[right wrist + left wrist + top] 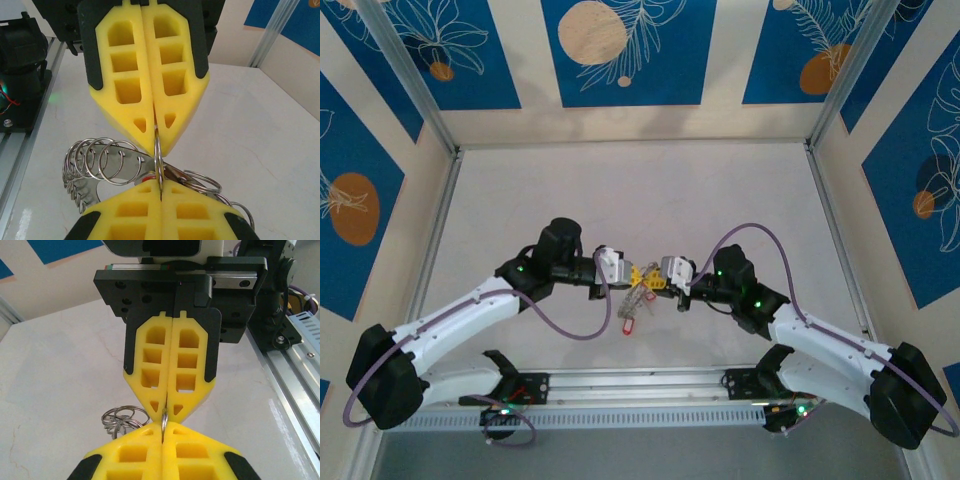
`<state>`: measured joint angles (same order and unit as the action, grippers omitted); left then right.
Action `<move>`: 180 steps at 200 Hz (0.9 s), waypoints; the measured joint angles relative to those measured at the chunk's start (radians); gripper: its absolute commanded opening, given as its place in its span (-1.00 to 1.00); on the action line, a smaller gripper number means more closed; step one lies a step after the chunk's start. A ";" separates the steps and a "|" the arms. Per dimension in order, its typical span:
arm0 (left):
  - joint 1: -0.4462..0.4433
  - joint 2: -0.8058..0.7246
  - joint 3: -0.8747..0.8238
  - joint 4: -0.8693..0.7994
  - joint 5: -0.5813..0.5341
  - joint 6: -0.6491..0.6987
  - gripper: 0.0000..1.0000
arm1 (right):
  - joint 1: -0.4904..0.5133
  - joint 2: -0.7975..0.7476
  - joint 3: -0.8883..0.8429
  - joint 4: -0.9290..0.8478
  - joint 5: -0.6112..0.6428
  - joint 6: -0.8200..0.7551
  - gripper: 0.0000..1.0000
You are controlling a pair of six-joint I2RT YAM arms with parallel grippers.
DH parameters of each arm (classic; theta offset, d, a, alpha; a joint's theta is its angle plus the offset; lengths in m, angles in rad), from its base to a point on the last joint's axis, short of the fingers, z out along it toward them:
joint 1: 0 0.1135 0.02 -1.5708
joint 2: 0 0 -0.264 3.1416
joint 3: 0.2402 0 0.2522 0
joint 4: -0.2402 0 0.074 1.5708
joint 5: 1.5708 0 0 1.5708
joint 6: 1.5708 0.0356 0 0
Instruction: Put the keys on the keyring
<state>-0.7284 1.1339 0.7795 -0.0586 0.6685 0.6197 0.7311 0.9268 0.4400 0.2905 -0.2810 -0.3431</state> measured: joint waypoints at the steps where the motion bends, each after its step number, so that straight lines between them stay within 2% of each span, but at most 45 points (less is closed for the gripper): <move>1: 0.000 0.000 -0.001 0.001 0.000 -0.002 -1.00 | -0.001 0.000 0.000 0.000 0.000 0.000 -0.85; 53: 0.000 0.000 -0.018 0.054 -0.021 -0.035 -1.00 | -0.028 -0.001 0.000 0.002 -0.019 0.004 -0.86; 61: 0.000 0.000 -0.018 0.057 -0.024 -0.037 -1.00 | -0.034 -0.002 -0.002 0.005 -0.026 0.007 -1.00; 137: 0.000 0.000 -0.035 0.093 -0.053 -0.059 -1.00 | -0.061 -0.013 -0.009 0.005 -0.049 0.030 -1.00; 180: 0.002 0.000 -0.053 0.096 -0.067 -0.072 -1.00 | -0.061 0.050 0.002 0.007 -0.076 0.041 -0.97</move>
<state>-0.7265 1.1339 0.7261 0.0376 0.6018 0.5472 0.6704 0.9771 0.4423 0.2977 -0.3565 -0.3023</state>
